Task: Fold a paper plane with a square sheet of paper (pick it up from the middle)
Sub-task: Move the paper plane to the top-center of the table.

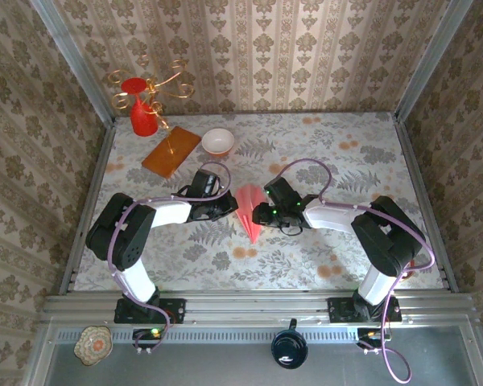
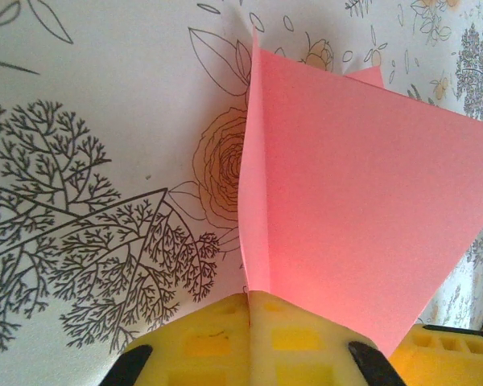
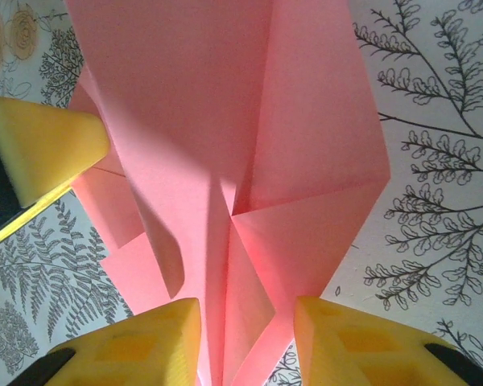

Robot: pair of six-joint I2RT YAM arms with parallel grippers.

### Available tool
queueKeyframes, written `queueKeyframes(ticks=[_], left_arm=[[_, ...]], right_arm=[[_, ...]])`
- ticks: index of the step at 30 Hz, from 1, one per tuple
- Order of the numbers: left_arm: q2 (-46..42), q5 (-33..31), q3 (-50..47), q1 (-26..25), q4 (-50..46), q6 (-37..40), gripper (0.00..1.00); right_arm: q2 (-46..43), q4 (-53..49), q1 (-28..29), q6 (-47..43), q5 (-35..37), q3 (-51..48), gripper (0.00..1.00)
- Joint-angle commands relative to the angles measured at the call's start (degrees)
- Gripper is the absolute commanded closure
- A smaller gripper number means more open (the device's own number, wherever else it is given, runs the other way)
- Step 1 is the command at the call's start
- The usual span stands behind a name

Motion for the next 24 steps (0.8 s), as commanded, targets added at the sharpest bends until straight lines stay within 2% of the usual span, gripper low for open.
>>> queueKeyframes(ticks=[1, 15, 20, 24], left_arm=[[-1.1, 0.7, 1.0, 0.6, -0.8, 1.3, 0.96], [-2.6, 2.8, 1.2, 0.5, -0.2, 0.6, 0.96], [-2.7, 3.2, 1.1, 0.5, -0.2, 0.6, 0.96], [-2.7, 3.0, 0.9, 0.5, -0.2, 0.7, 0.96]], right_arm=[[1.3, -0.9, 1.1, -2.0, -1.9, 2.7, 0.61], [5.5, -8.5, 4.4, -5.5, 1.8, 8.5, 0.5], [6.5, -9.3, 4.5, -5.5, 2.3, 9.4, 0.51], [6.3, -10.2, 4.5, -4.8, 3.9, 9.7, 0.56]])
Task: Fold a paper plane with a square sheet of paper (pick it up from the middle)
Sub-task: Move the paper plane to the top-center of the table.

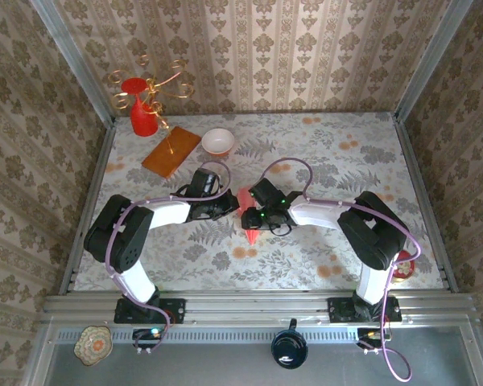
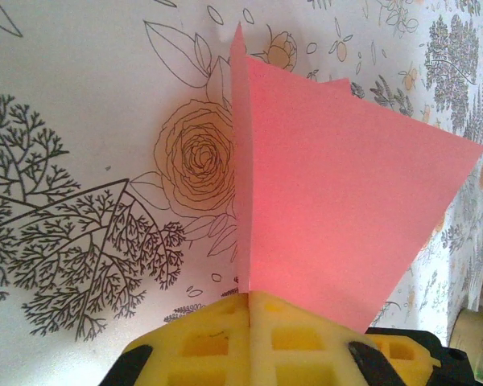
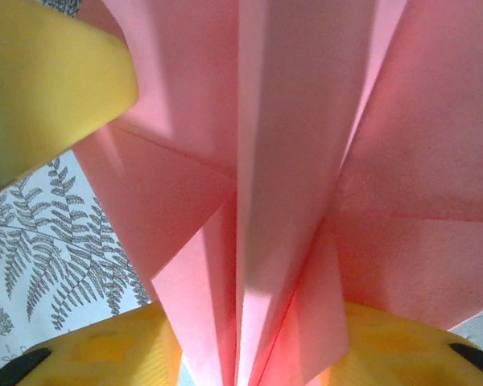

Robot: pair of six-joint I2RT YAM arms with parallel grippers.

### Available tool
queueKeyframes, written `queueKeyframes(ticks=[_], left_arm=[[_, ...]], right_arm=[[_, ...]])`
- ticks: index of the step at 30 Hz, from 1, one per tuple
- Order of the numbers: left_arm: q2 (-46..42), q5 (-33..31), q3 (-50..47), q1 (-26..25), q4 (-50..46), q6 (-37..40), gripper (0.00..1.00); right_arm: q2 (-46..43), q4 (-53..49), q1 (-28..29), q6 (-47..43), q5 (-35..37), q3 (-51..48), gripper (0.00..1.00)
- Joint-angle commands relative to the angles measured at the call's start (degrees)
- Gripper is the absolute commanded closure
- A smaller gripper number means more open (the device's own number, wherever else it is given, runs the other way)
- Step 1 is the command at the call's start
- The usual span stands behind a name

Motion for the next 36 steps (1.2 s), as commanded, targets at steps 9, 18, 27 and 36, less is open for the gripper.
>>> queueKeyframes(ticks=[9, 18, 27, 36], left_arm=[[-2.7, -0.3, 0.5, 1.0, -1.6, 0.8, 0.87], [-12.0, -6.0, -2.7, 6.5, -10.3, 4.4, 0.58], [-22.1, -13.3, -5.6, 13.3, -22.7, 10.4, 0.33], [-27.2, -16.9, -7.7, 16.3, -27.2, 13.0, 0.11]], right_arm=[[0.6, -7.2, 0.4, 0.3, 7.5, 3.2, 0.77], [0.4, -16.0, -0.4, -4.4, 16.3, 8.7, 0.87], [4.3, -18.4, -5.7, -10.1, 18.0, 16.6, 0.89], [13.7, -21.0, -10.2, -14.8, 16.3, 27.8, 0.87]])
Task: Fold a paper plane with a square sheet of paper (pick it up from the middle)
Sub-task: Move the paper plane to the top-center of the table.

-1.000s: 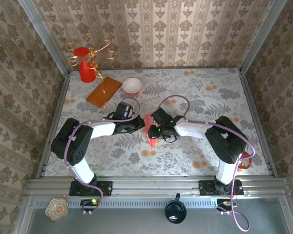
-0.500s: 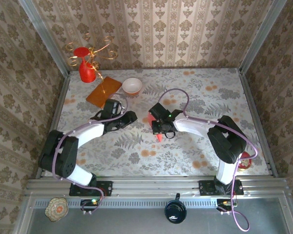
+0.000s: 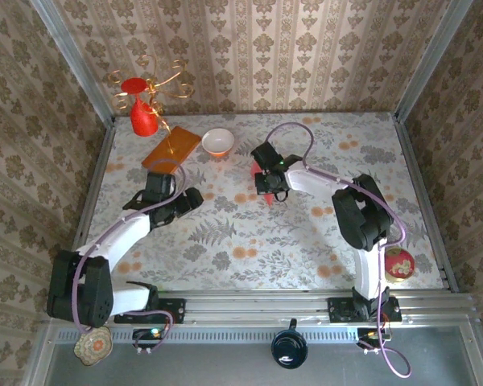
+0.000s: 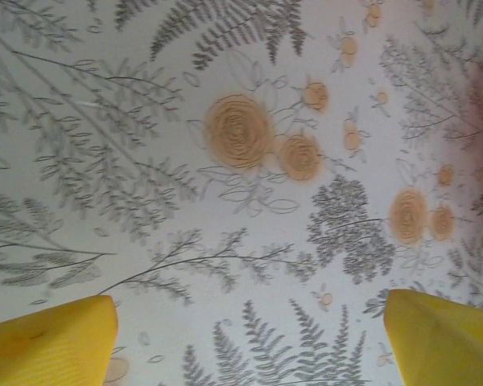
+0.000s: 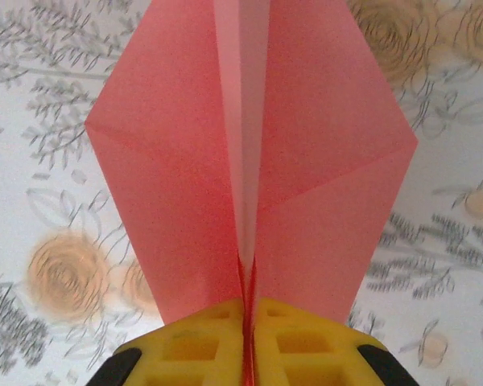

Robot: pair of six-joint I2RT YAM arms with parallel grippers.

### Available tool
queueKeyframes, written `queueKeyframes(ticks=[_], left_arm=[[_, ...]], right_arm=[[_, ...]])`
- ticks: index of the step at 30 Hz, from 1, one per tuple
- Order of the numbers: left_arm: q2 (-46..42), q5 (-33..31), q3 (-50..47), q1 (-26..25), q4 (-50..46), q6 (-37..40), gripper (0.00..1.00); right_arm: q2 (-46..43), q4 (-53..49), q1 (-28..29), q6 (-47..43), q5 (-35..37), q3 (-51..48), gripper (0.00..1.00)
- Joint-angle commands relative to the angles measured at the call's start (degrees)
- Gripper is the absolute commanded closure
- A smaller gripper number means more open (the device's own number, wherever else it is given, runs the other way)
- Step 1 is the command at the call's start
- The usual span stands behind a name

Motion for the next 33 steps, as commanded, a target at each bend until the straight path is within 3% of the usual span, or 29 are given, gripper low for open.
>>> queueKeyframes(ticks=[1, 9, 25, 33], left_arm=[[-1.5, -2.1, -0.8, 0.7, -3.2, 2.0, 0.1], [-1.0, -1.8, -0.6, 1.1, -3.3, 2.1, 0.0], [-1.0, -1.7, -0.3, 1.3, -3.5, 1.7, 0.0], [-1.0, -1.6, -0.5, 1.3, -3.4, 1.7, 0.0]], right_arm=[[3.0, -3.8, -1.0, -2.9, 0.7, 3.8, 0.86], [7.9, -5.7, -1.7, -2.9, 0.9, 7.5, 0.82], [10.5, -5.9, -1.8, -1.9, 0.6, 7.5, 0.78], [12.6, -7.2, -2.2, 2.2, 1.9, 7.9, 0.69]])
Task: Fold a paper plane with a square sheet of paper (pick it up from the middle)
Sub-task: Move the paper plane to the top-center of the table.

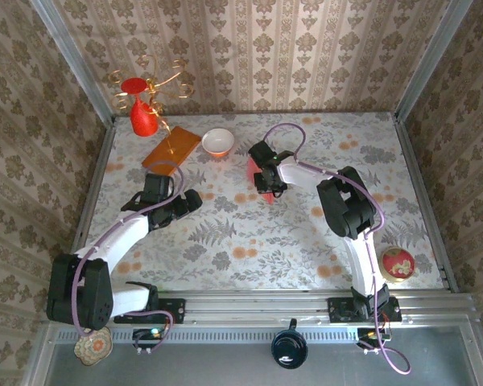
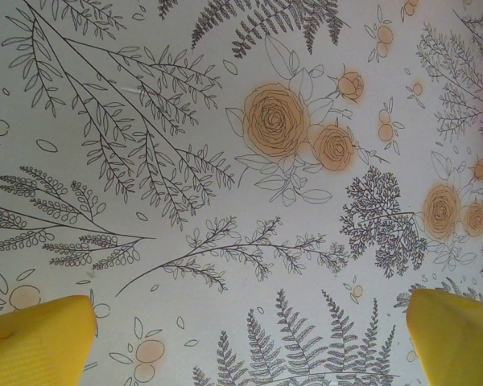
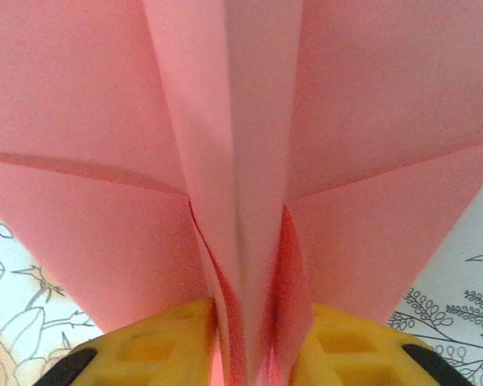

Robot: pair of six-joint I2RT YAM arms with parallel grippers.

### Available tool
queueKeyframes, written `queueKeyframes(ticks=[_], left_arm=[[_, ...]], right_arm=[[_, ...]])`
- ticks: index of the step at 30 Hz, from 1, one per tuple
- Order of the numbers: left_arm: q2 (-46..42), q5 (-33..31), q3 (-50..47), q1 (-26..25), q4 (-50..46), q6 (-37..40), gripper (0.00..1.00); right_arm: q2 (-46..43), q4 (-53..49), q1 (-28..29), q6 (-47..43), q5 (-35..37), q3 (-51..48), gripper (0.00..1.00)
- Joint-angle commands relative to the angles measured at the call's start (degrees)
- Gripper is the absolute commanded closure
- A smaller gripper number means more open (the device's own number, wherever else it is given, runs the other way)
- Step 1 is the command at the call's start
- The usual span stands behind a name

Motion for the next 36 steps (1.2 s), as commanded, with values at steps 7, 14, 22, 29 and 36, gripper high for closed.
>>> queueKeyframes(ticks=[7, 14, 22, 29, 36], left_arm=[[-0.5, -0.4, -0.4, 0.5, -1.1, 0.4, 0.0], [-0.7, -0.5, 0.0, 0.6, -1.1, 0.4, 0.0], [-1.4, -0.9, 1.3, 0.6, -2.2, 0.9, 0.0], [-3.8, -3.0, 4.1, 0.7, -3.7, 2.1, 0.0], [-6.8, -6.2, 7.1, 1.8, -3.1, 4.8, 0.0]], right_arm=[[4.2, -4.6, -0.5, 5.7, 4.6, 0.8, 0.66], [5.2, -6.0, -0.5, 7.0, 6.0, 2.1, 0.64], [4.1, -5.5, -0.5, 6.1, 5.5, 2.6, 0.62], [-3.4, -4.7, -1.2, 5.1, 1.6, 3.2, 0.59], [-14.7, -2.7, -3.1, 4.8, -0.3, -0.6, 0.49]])
